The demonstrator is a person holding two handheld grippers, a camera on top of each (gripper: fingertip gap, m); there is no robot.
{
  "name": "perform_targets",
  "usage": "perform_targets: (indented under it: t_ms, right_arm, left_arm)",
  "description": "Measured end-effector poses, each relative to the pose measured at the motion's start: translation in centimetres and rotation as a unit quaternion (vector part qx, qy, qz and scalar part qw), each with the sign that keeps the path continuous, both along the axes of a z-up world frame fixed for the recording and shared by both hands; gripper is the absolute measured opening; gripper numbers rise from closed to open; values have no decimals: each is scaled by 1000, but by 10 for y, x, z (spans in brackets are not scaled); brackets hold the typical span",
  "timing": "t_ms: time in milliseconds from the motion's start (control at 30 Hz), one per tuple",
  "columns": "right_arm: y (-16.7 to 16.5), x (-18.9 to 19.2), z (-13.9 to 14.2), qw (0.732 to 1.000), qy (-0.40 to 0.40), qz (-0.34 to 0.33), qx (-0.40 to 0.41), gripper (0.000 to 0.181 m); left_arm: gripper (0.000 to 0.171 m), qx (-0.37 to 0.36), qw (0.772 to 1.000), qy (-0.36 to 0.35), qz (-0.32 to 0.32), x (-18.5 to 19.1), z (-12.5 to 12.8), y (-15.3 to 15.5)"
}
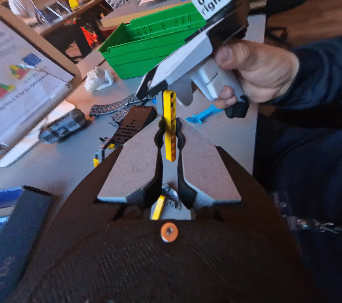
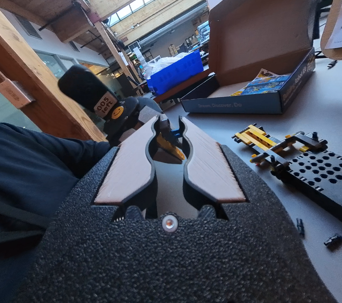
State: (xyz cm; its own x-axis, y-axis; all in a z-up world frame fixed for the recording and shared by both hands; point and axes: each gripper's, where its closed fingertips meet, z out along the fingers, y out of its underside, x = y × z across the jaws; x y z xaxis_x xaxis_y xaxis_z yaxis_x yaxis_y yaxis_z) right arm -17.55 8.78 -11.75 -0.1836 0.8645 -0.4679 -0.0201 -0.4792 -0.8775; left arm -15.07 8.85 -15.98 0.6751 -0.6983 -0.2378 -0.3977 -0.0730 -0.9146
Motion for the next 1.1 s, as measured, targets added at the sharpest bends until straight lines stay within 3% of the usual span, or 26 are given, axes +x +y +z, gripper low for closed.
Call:
perform_targets:
  t_ms: [133,267,367,500,600,767,1000,1100]
  right_arm:
    - [13,10,10,999,11,-21,22,16]
    - [-11,12,16,994,3,48,99,28]
    - [-12,16,19,987,-3,37,158,34]
    - [-16,21,27,988,19,56,145,34]
    - [-30,22,25,983,22,92,156,37]
    - [-44,27,25,974,29,117,193,9]
    - [-53,26,22,974,39,156,160,13]
    - [-47,23,18,976,23,133,172,8]
  left_arm:
    - [9,-62,991,-115,-23,-6,11,0]
    - [9,-127,961,-215,-117,5,26,-16]
    - [9,-126,956,-226,-138,3,30,-20]
    - [9,-148,934,-237,-221,17,40,-42]
    - [9,-142,934,-227,-238,22,38,-48]
    - [9,-148,917,-238,-283,28,41,-60]
    - [9,-173,895,-272,-310,29,47,-66]
    - [9,-176,906,-265,-279,24,41,-55]
